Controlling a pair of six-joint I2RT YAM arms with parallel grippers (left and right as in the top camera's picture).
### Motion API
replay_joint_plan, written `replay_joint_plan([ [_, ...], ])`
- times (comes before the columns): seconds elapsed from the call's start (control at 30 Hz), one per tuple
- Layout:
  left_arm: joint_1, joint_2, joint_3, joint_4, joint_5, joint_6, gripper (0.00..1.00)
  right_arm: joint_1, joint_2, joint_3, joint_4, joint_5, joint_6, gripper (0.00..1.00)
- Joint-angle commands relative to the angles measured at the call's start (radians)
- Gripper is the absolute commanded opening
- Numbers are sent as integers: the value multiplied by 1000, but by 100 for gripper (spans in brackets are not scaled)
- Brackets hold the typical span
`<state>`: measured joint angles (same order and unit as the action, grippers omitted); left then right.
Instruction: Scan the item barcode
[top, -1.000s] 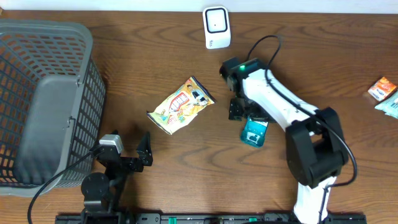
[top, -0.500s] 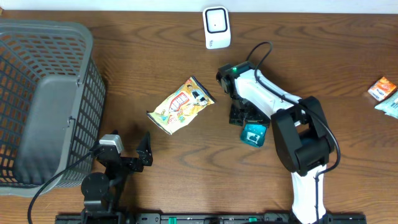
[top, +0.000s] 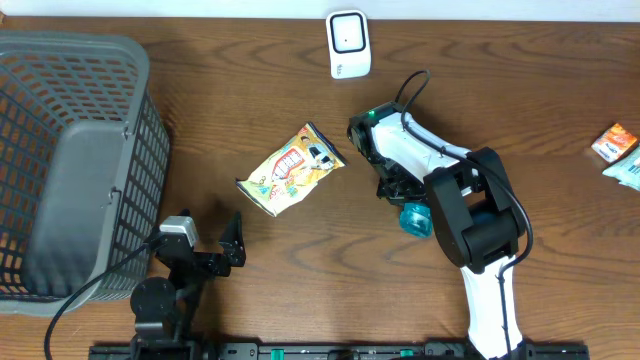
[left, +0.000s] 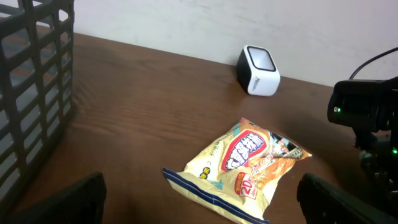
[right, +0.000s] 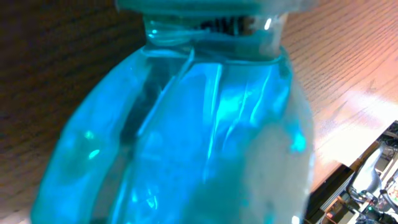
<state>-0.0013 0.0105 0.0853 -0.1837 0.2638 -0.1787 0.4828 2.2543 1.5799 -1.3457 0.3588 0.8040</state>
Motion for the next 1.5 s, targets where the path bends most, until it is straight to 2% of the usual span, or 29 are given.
replay_joint_plan([
  [0.0,-3,-6,-21,-18,12,10,98,2,96,-37,156,-275,-124,17],
  [0.13,-3,-6,-21,-18,12,10,98,2,95,-35,252,-540,-281,8],
  [0.27,-3,-6,-21,-18,12,10,98,2,95,-34,304,-763,-399,6],
  [0.47,-3,-6,-21,-18,12,10,98,2,95,-30,301,-862,-590,7],
  [0.63,-3,-6,-21,-18,12,10,98,1,95,-30,294,-810,-625,6],
  [0.73,-3,-6,-21,-18,12,10,98,-1,95,-29,261,-728,-560,1],
  [0.87,-3,-6,-21,-18,12,10,98,-9,95,-5,185,-615,-534,1],
  [1.13,-3,-6,-21,-18,12,10,98,-10,94,189,2,-347,-483,1],
  [1.27,-3,-6,-21,-18,12,10,98,-3,95,216,87,-288,-483,3],
  [1.37,-3,-6,-21,-18,12,10,98,6,95,159,274,-232,-483,9],
  [1.47,-3,-6,-21,-18,12,10,98,6,95,105,343,-240,-464,9],
])
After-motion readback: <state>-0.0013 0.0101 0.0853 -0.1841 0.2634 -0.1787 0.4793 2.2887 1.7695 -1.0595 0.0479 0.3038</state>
